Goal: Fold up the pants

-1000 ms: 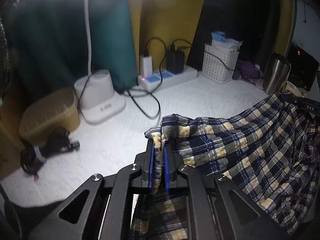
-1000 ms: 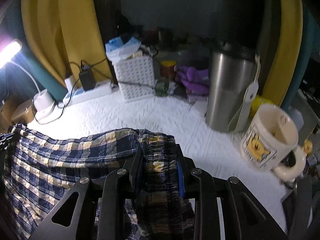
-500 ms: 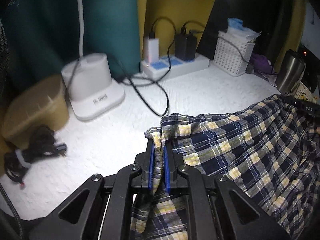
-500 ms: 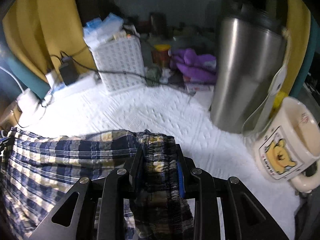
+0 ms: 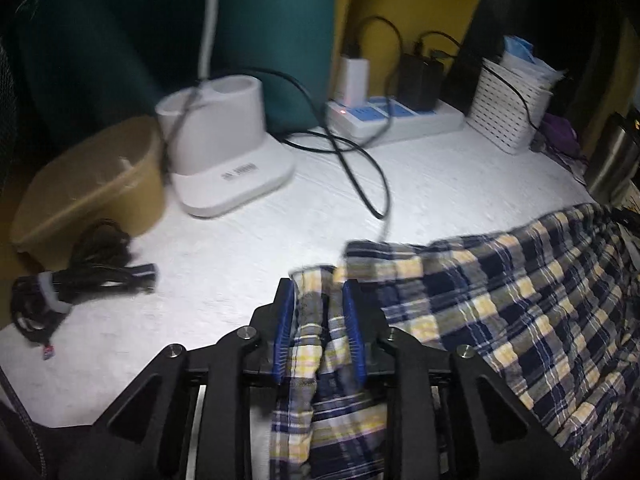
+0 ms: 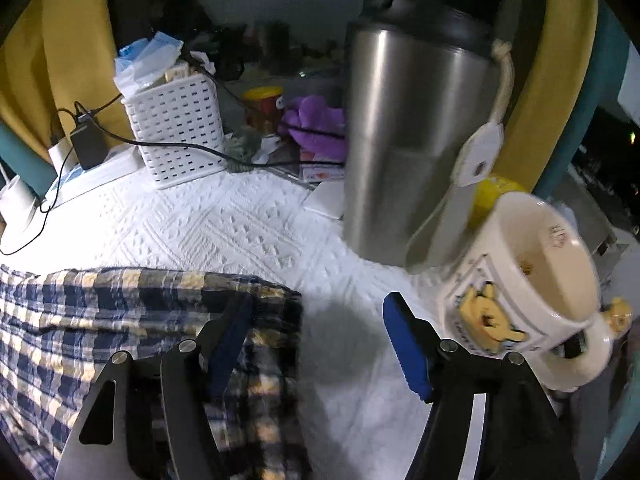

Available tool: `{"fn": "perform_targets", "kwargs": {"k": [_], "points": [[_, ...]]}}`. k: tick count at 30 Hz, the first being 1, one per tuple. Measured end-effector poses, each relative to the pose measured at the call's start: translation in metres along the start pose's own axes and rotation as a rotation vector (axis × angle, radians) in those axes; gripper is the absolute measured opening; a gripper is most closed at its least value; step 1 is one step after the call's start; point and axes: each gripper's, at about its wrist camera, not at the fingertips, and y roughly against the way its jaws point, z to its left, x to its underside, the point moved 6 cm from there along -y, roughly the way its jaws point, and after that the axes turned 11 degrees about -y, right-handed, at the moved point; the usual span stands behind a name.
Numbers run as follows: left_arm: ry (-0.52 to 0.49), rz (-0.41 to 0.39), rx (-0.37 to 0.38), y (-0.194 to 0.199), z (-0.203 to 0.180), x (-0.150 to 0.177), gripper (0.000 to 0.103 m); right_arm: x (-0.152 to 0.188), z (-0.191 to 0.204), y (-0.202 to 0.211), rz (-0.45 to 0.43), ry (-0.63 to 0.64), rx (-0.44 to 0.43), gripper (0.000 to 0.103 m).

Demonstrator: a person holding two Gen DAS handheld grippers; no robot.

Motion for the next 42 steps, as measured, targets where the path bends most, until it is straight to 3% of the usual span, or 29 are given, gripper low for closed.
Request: {"fn": "perform_targets", "kwargs": {"k": [3, 7, 15, 21, 23, 24, 25, 28, 32, 36, 38, 42], "points": [[0.021, -0.012, -0.016, 0.012, 0.01, -0.001, 0.027, 0.002, -0.001, 0.016, -0.012, -0.001, -0.013, 0.07], [0.028, -0.052, -0.026, 0.039, 0.018, 0.004, 0.045, 0.009, -0.005, 0.039, -0.033, -0.004, -0.03, 0.07], [0.02, -0.083, -0.006, 0.079, 0.006, 0.026, 0.051, 0.042, -0.022, 0.084, -0.052, -0.007, -0.064, 0.07], [0.002, -0.098, 0.034, 0.099, -0.015, 0.052, 0.055, 0.081, -0.024, 0.098, -0.011, 0.017, -0.132, 0.069], [-0.008, -0.092, 0.053, 0.101, -0.024, 0.062, 0.057, 0.096, -0.019, 0.093, 0.028, 0.03, -0.179, 0.06], [-0.013, -0.09, 0.061, 0.102, -0.028, 0.066, 0.058, 0.1, -0.016, 0.089, 0.043, 0.032, -0.184, 0.049], [-0.017, -0.084, 0.069, 0.102, -0.033, 0.071, 0.058, 0.104, -0.013, 0.087, 0.053, 0.034, -0.192, 0.047], [-0.02, -0.068, 0.088, 0.104, -0.042, 0.084, 0.058, 0.113, 0.0, 0.082, 0.077, 0.023, -0.264, 0.047], [-0.01, -0.056, 0.101, 0.107, -0.048, 0.097, 0.058, 0.119, 0.018, 0.076, 0.096, 0.053, -0.296, 0.047], [-0.003, -0.045, 0.104, 0.109, -0.05, 0.106, 0.058, 0.122, 0.023, 0.062, 0.104, 0.052, -0.272, 0.046], [0.002, -0.042, 0.104, 0.109, -0.049, 0.108, 0.058, 0.122, 0.022, 0.063, 0.099, 0.052, -0.261, 0.027], [0.006, -0.048, 0.108, 0.11, -0.05, 0.109, 0.059, 0.12, 0.011, 0.07, 0.077, 0.025, -0.217, 0.023]]}}
